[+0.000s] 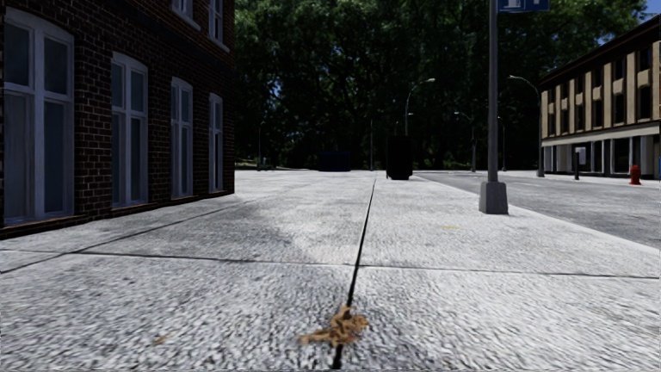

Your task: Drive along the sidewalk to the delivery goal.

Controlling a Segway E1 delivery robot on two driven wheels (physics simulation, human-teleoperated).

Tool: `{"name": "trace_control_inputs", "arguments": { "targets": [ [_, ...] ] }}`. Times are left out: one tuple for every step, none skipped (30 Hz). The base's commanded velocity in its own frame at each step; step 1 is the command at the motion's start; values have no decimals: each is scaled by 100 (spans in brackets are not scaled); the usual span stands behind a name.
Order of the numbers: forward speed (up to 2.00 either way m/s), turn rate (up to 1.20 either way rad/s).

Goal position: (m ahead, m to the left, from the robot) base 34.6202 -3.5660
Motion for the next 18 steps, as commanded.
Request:
{"name": "trace_control_inputs", "arguments": {
  "targets": [
    [200,0],
    [200,0],
    [200,0],
    [200,0],
    [200,0],
    [200,0],
    [200,0],
    [200,0],
    [200,0],
    [200,0],
    [200,0],
    [200,0],
    [200,0],
    [200,0],
    [200,0],
    [200,0],
    [200,0],
    [200,0]
  ]
}}
